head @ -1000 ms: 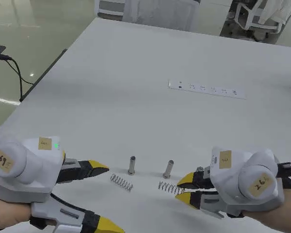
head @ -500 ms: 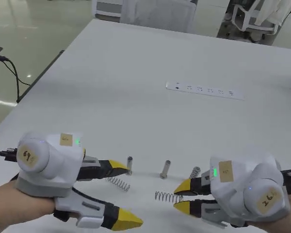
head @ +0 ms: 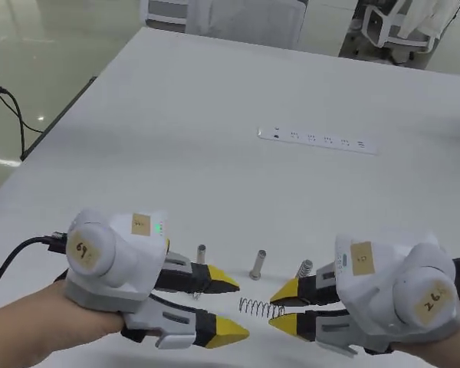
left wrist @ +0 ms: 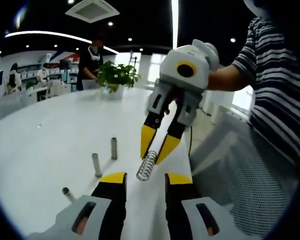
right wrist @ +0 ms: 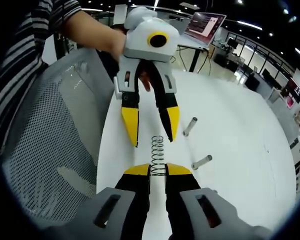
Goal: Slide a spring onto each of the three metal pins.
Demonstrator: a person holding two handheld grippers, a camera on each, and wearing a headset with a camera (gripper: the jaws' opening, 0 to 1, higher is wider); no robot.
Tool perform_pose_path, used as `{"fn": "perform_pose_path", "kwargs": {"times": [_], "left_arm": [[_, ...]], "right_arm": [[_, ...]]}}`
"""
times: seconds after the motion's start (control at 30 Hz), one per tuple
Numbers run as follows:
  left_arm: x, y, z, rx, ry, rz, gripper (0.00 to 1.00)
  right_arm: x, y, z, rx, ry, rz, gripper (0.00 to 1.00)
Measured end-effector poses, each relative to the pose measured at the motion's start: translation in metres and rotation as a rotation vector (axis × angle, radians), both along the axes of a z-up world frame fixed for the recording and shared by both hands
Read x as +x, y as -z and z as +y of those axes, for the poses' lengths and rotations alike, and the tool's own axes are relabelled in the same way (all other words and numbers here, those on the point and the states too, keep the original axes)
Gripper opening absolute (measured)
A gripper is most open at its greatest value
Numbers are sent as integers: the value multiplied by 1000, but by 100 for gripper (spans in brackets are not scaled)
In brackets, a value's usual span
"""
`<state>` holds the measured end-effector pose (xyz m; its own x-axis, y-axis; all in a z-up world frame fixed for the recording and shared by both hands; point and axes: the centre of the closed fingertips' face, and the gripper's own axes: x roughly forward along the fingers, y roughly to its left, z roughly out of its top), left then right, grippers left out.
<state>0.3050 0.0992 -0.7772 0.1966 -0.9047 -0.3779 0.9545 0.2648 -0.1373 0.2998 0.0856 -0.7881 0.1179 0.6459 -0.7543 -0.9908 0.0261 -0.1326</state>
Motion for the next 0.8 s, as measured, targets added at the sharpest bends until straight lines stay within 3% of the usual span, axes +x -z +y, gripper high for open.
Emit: {"fn": "perform_pose_path", "kwargs": {"times": [0.4,0.8], "left_arm": [[-3,0,-9,17,74,-45,4],[-10,1,-13,15,117,-39,2]], "right_arm": [[-5,-4,2,3,-34,20,8],[-9,1,-1,19,-17,43,9]]}}
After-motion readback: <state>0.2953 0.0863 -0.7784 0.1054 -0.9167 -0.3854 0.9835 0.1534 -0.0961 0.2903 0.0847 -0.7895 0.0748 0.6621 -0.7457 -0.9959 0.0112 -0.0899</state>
